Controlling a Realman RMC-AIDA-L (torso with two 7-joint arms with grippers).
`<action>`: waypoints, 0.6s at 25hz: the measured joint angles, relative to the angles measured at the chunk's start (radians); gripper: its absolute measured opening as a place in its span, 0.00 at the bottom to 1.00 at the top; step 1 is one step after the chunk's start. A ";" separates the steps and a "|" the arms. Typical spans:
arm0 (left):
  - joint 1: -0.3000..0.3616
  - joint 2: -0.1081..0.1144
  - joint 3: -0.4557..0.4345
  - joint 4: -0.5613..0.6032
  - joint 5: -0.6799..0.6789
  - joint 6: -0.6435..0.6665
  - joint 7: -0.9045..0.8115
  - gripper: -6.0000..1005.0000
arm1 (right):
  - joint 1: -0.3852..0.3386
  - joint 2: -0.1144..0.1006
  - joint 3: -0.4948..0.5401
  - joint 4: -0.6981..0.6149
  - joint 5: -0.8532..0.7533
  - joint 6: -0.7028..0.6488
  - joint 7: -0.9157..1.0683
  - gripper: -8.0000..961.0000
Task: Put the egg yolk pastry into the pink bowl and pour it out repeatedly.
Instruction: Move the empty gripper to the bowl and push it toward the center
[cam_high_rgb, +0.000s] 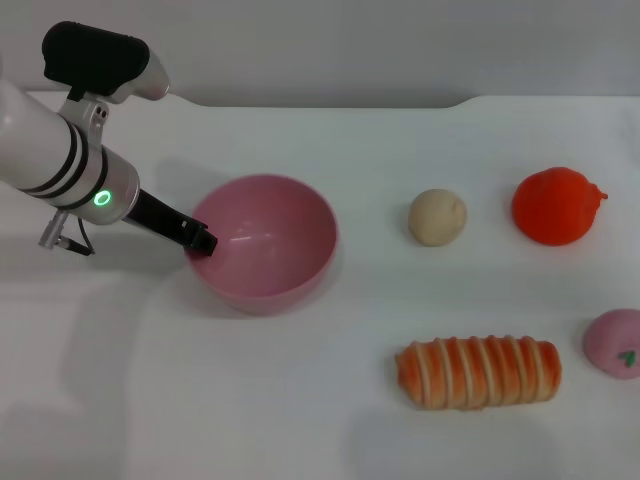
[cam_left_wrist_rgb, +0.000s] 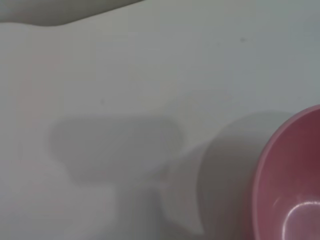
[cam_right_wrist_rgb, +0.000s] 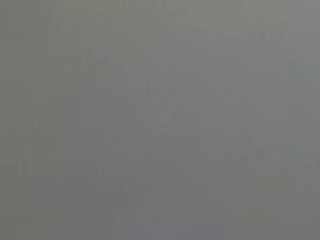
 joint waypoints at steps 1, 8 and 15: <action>-0.001 0.001 0.001 0.001 0.000 0.000 0.001 0.55 | 0.000 0.001 0.000 0.000 0.000 0.000 0.000 0.66; -0.002 0.002 -0.003 0.001 0.000 0.001 0.008 0.38 | -0.001 0.001 0.000 0.000 0.000 0.002 0.000 0.66; -0.002 0.004 -0.010 0.007 -0.002 0.001 0.010 0.16 | 0.000 0.005 -0.002 -0.005 0.000 0.005 0.000 0.66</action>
